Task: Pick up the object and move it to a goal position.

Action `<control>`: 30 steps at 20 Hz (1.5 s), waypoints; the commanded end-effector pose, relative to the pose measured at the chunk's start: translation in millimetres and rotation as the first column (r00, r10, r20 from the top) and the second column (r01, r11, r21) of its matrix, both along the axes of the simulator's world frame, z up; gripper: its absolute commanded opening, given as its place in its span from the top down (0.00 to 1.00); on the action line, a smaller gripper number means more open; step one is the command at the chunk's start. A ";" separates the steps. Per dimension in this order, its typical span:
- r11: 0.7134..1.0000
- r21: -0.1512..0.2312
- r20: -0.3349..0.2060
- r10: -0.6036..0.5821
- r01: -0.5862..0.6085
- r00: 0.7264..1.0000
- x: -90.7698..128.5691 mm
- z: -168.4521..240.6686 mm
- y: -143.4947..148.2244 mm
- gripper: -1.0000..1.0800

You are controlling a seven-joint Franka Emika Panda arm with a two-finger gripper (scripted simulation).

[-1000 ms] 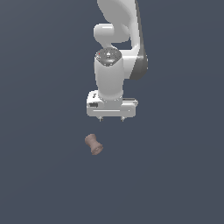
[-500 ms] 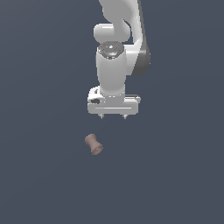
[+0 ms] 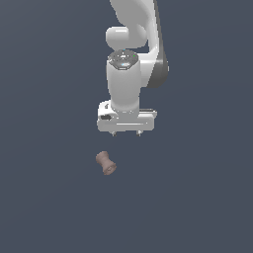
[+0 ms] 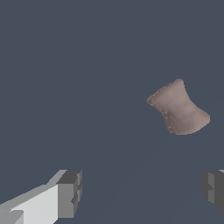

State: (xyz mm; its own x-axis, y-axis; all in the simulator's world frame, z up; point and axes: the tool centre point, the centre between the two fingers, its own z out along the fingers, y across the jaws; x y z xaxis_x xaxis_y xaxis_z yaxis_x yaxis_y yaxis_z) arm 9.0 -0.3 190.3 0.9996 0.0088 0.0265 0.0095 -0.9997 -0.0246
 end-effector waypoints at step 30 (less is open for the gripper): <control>0.842 -0.025 -0.025 0.539 -0.539 0.842 57.2 -73.4 -87.2 0.04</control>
State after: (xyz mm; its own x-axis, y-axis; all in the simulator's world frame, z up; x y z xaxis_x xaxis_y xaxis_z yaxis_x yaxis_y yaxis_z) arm 64.7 -84.8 119.2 0.8475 0.5308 0.0017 0.5308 -0.8475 0.0005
